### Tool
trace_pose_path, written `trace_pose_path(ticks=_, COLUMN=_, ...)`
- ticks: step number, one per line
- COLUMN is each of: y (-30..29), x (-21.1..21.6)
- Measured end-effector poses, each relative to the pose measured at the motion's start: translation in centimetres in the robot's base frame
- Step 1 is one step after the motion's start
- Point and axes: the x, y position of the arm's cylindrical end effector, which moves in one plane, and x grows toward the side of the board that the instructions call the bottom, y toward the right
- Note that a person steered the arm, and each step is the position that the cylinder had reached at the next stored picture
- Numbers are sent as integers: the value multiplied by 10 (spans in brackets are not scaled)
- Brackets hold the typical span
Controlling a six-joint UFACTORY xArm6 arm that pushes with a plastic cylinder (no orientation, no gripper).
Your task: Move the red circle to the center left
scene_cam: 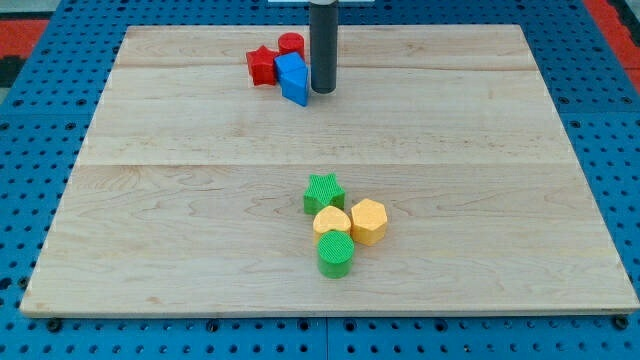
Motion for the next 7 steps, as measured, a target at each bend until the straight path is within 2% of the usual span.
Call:
trace_pose_path(ticks=3, y=7, x=0)
trace_pose_path(ticks=5, y=-2, x=-86)
trace_pose_path(ticks=6, y=-41, x=-97)
trace_pose_path(ticks=7, y=-72, x=-73)
